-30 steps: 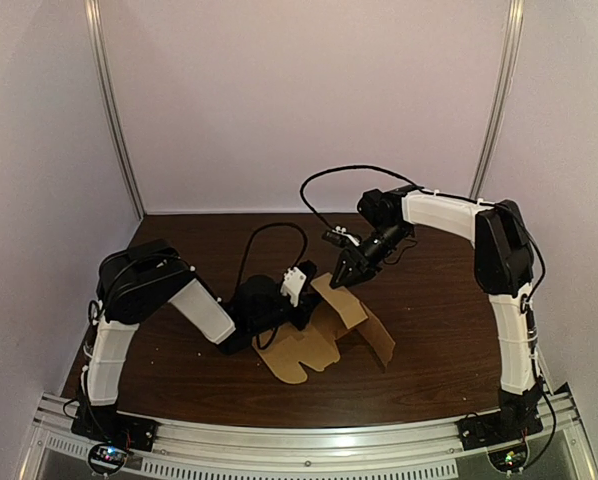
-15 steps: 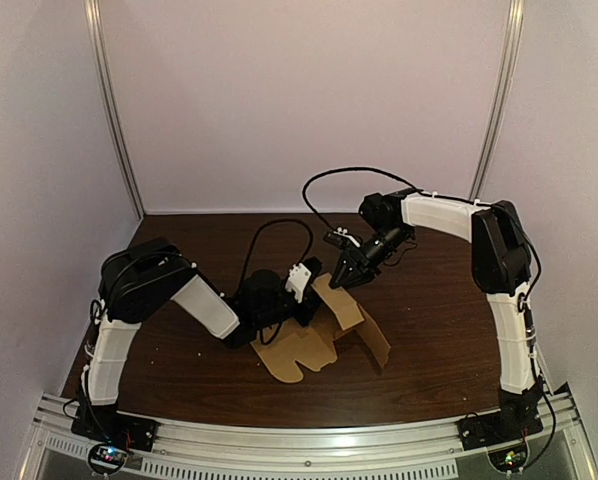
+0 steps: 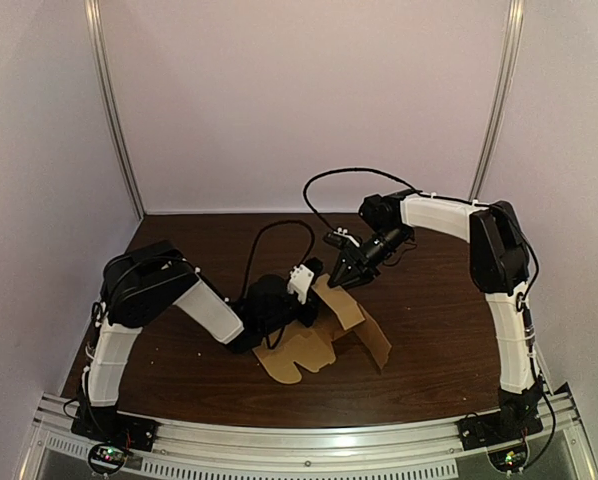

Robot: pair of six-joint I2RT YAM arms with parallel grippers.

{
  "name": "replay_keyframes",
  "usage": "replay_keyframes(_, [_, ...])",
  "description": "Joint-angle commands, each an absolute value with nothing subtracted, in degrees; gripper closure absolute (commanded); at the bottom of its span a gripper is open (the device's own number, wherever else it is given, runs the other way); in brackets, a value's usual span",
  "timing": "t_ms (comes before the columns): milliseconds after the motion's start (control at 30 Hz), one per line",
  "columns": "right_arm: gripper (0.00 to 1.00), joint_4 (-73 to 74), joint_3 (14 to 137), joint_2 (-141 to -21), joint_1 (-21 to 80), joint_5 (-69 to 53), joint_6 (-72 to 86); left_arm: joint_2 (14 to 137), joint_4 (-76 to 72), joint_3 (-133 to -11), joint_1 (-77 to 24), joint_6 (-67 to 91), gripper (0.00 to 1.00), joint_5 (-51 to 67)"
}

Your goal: Fold the paper box

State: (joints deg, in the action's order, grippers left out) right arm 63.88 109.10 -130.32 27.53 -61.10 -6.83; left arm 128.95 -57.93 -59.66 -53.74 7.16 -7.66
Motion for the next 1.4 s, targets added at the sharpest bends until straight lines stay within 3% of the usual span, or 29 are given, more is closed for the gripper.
replay_keyframes(0, [0.56,63.2,108.0,-132.0,28.4,-66.8,-4.7,128.1,-59.5,-59.4,-56.2,5.9,0.86,-21.5])
replay_keyframes(100, [0.56,63.1,108.0,-132.0,28.4,-66.9,-4.6,127.8,-59.5,-59.3,-57.3,5.1,0.86,-25.4])
replay_keyframes(333, [0.56,64.3,109.8,-132.9,27.5,-65.2,-5.4,126.6,-59.9,-57.5,-57.2,4.3,0.73,-16.0])
replay_keyframes(700, [0.54,67.8,111.3,-129.8,27.3,-59.8,-9.4,114.4,-54.9,-47.7,-57.3,2.1,0.42,-14.2])
replay_keyframes(967, [0.54,67.0,109.5,-129.1,27.7,-49.9,-8.8,104.8,-44.0,-42.0,-57.3,3.1,0.40,-13.0])
replay_keyframes(1100, [0.54,68.7,110.5,-127.7,27.7,-52.9,-9.4,99.9,-39.0,-39.7,-57.3,3.9,0.41,-11.5])
replay_keyframes(1367, [0.49,72.0,110.9,-115.6,26.8,-51.2,-13.3,89.9,-24.3,-41.7,-57.2,4.3,0.40,-9.9])
